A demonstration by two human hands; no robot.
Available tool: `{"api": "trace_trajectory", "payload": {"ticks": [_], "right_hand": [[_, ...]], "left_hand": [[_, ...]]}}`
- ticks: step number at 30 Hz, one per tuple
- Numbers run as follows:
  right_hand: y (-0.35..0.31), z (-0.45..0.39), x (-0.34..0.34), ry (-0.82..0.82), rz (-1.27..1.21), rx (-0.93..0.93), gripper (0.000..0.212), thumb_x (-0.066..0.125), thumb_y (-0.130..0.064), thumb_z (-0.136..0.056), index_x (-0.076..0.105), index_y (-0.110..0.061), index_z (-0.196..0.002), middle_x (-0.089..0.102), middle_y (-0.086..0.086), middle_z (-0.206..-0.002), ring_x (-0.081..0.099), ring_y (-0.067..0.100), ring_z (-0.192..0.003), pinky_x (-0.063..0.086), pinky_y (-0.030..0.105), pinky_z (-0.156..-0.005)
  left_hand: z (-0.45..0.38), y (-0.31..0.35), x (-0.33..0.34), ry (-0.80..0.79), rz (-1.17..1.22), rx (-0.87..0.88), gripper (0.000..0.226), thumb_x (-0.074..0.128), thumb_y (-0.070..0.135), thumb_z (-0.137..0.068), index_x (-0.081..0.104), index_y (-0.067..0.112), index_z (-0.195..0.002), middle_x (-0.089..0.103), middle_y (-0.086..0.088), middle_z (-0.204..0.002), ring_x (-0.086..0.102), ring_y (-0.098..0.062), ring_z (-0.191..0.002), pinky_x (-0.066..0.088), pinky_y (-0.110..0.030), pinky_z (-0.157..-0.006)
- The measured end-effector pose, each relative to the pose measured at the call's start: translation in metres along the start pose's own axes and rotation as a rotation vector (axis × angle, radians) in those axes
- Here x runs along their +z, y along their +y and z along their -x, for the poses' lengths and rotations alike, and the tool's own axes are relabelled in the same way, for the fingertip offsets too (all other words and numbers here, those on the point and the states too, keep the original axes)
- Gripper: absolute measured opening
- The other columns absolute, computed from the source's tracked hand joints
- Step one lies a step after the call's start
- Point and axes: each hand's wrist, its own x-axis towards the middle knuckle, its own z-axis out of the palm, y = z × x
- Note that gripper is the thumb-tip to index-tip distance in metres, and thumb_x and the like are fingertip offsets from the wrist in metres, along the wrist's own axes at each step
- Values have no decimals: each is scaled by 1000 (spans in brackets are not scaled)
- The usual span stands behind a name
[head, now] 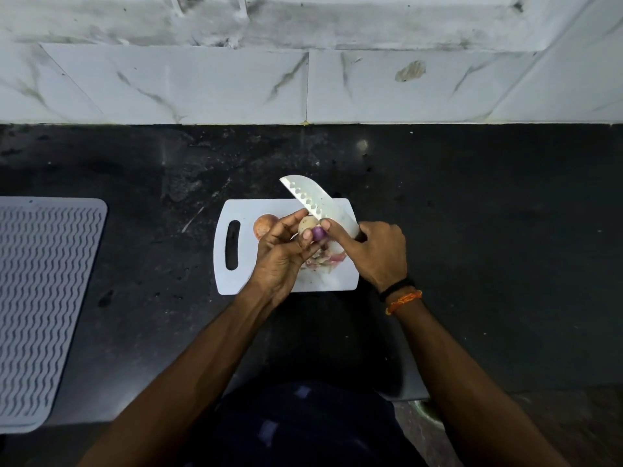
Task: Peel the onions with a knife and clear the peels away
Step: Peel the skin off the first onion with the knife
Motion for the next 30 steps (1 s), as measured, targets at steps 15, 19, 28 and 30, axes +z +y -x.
{"api": "trace_trajectory", "payload": {"ticks": [15, 19, 28, 30], "right_hand": [[-2, 11, -9, -73, -342, 41, 61, 72, -61, -79, 56, -13, -47, 53, -8, -43, 48, 13, -41, 41, 36, -47], [-2, 11, -11, -46, -410, 105, 63, 74, -57, -80, 55, -7, -47, 54, -7, -42, 50, 10, -42, 41, 36, -47], [9, -1, -12, -81, -205, 138, 73, 64, -82, -68, 66, -10, -58, 64, 3, -53, 61, 21, -49, 48, 42, -48], [10, -2, -8, -101, -157, 115, 71, 66, -81, -69, 66, -10, -60, 61, -1, -51, 56, 12, -45, 38, 34, -44]], "left_hand": [[-3, 3, 12, 91, 184, -77, 13, 58, 9, -94, 64, 6, -105, 75, -7, -93, 74, -17, -89, 59, -31, -89], [-5, 3, 15, 113, 268, -120, 15, 63, 12, -89, 62, 4, -101, 74, -13, -98, 74, -26, -95, 62, -36, -79], [-8, -5, 3, 83, 48, -17, 54, 70, -3, -75, 58, -2, -127, 64, -18, -127, 66, -28, -115, 55, -39, -98], [-7, -3, 4, 89, -59, 20, 56, 73, -1, -75, 59, -2, -129, 67, -12, -123, 68, -23, -113, 57, -32, -90]]}}
